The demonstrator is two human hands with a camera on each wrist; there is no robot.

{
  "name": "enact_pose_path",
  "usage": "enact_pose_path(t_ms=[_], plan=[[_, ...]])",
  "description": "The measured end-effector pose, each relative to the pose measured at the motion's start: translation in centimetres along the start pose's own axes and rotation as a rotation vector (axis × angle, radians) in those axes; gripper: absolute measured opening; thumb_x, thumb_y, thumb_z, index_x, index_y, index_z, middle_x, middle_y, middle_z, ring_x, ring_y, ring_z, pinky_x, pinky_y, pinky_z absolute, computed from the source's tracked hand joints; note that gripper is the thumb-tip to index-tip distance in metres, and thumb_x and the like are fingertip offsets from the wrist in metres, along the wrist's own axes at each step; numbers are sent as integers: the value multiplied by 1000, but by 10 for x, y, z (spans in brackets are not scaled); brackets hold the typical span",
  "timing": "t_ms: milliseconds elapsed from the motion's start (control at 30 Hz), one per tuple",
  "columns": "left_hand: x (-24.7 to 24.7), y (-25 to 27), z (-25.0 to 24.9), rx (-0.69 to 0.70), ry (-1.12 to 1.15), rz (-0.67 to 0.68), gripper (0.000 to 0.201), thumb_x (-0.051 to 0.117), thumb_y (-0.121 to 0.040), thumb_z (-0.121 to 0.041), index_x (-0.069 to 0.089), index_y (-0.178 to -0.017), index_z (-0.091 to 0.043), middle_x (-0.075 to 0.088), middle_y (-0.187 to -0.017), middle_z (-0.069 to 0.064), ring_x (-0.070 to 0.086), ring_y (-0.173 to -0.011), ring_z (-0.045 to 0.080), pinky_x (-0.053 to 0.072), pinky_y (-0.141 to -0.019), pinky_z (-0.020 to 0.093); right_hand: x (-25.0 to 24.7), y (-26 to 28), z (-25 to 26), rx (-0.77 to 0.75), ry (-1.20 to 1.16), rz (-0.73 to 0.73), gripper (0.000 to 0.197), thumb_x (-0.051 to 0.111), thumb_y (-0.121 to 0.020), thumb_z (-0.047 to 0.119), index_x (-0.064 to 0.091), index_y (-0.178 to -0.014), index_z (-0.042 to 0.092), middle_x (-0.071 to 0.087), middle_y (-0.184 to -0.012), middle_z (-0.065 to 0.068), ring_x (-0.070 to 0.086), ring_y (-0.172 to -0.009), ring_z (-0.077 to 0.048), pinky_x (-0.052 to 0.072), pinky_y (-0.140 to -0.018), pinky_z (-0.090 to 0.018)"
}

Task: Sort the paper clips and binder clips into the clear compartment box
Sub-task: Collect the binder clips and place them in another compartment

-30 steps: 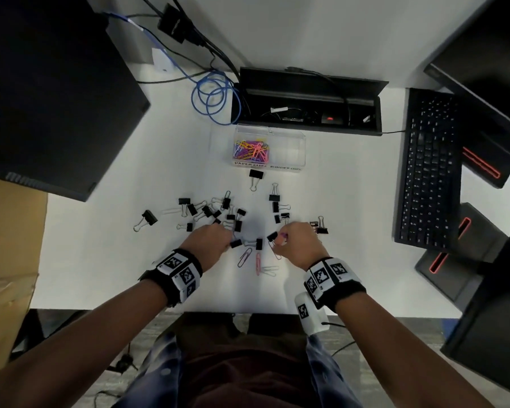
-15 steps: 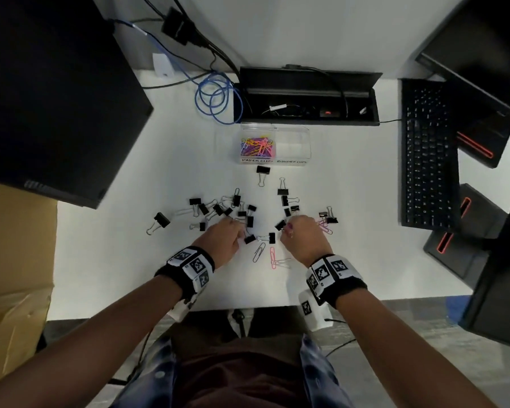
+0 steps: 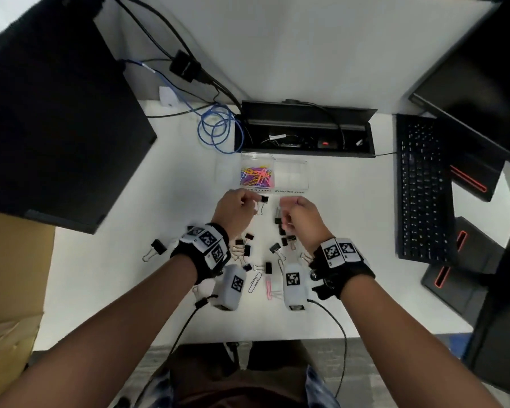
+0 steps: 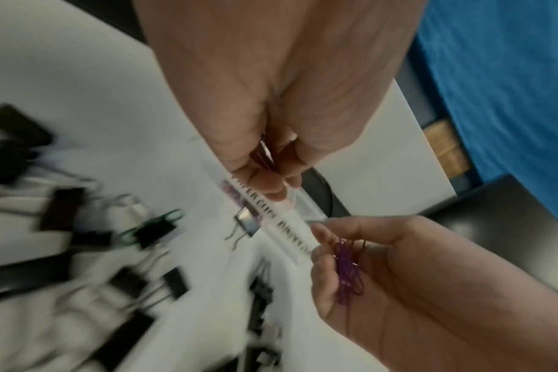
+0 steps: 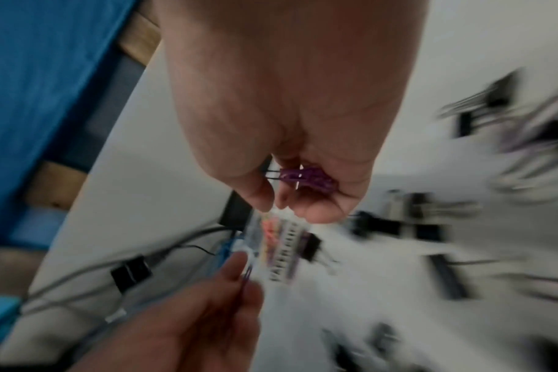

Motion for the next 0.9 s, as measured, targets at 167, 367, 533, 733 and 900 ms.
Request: enact_pose_path(t_ms=[167, 367, 533, 733, 900], plan=[[-10, -44, -20, -77, 260, -110, 27, 39, -85, -14, 64, -91, -23, 69, -92, 5, 67, -93, 28, 53, -91, 47, 27, -28, 50, -10, -89, 80, 17, 54, -92, 9, 59, -108, 5, 60, -81, -7, 57, -74, -17, 51, -77, -32], [-19, -30, -24, -13, -29, -214, 26, 46, -95, -17, 64, -114, -14, 63, -102, -6, 58, -92, 11, 42, -84, 19, 34, -43, 53, -151, 257, 43, 35, 48, -87, 24, 61, -118, 18, 65, -114, -7, 62, -101, -21, 51, -96, -35], [3, 14, 10, 92, -231, 57, 18, 51, -89, -8, 66, -98, -14, 65, -86, -6, 62, -65, 6, 47, -56, 11, -2, -13, 41, -399, 477, -21, 22, 55, -90, 4, 67, -104, 15, 65, -98, 0, 64, -84, -15, 51, -73, -15], [48, 59, 71, 196, -555, 537, 22, 66, -83, -20, 66, -105, -23, 57, -102, -8, 55, -86, 7, 47, -79, 23, -62, 12, -12, -198, 736, 46, 21, 66, -80, 7, 70, -82, 27, 69, -80, 4, 61, -74, -9, 42, -65, -13], [68, 74, 81, 346, -649, 561, 32, 67, -82, -17, 61, -113, -20, 51, -111, -6, 53, -94, 11, 48, -80, 28, -84, 32, -46, -8, 858, 9, 9, 76, -73, 10, 71, -76, 17, 63, -68, 17, 58, -69, 2, 37, -58, -2]])
Point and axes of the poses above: each hand's wrist, its own y-axis away from the middle knuckle, its own x-axis out of the palm, z = x × y, the point moved 5 cm from there along -y, towards the middle knuckle
